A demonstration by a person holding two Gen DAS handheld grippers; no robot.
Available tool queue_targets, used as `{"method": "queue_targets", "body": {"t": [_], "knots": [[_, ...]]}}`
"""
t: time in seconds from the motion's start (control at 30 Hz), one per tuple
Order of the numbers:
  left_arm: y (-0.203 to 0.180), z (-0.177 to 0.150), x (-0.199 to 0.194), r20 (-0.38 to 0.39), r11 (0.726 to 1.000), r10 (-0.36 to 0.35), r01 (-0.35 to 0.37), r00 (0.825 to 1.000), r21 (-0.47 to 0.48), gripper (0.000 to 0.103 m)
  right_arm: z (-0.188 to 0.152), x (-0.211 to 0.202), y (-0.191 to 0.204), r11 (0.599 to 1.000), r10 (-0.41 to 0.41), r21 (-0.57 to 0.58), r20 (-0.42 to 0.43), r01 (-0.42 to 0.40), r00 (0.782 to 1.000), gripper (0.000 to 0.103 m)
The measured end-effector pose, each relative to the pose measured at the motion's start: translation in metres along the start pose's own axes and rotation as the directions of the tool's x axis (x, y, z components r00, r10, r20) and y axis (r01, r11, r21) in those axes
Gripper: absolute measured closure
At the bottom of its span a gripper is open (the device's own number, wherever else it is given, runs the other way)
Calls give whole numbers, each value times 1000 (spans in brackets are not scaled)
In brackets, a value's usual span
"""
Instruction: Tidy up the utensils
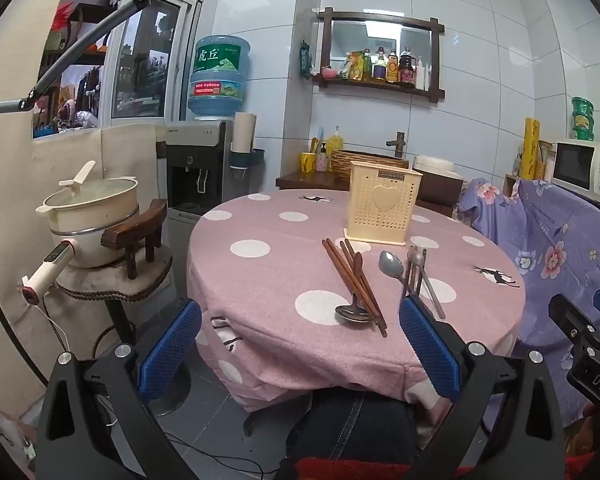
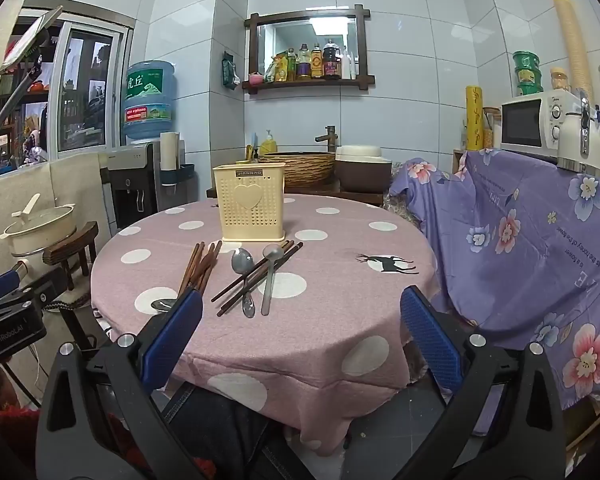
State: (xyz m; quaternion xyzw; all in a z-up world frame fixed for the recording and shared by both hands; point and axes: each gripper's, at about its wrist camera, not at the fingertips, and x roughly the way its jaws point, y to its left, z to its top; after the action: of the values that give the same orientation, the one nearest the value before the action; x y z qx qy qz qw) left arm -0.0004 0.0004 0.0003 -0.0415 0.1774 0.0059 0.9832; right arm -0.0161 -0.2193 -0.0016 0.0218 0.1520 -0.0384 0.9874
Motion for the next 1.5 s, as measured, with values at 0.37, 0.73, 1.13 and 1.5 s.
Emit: {"method": "queue_targets", "body": {"t": [0.37, 0.73, 1.13, 1.5], "knots": [[-2, 2, -3, -8, 1000, -1, 1, 1000, 13, 5, 0, -1, 0, 1000, 3, 2, 4, -3, 1000, 5], [-4, 3, -2, -3, 1000, -1, 1, 1000, 12, 5, 0, -1, 1, 1000, 2, 1, 4, -2, 1000, 5], [-4, 2, -2, -3, 1000, -1, 1, 1000, 14, 5, -1, -1, 2, 1000, 2, -1, 2, -2, 1000, 5], [-5, 4, -4, -3, 1000, 0, 0, 1000, 16, 5, -2, -1, 2, 1000, 2, -1, 2, -2, 1000, 5]]}}
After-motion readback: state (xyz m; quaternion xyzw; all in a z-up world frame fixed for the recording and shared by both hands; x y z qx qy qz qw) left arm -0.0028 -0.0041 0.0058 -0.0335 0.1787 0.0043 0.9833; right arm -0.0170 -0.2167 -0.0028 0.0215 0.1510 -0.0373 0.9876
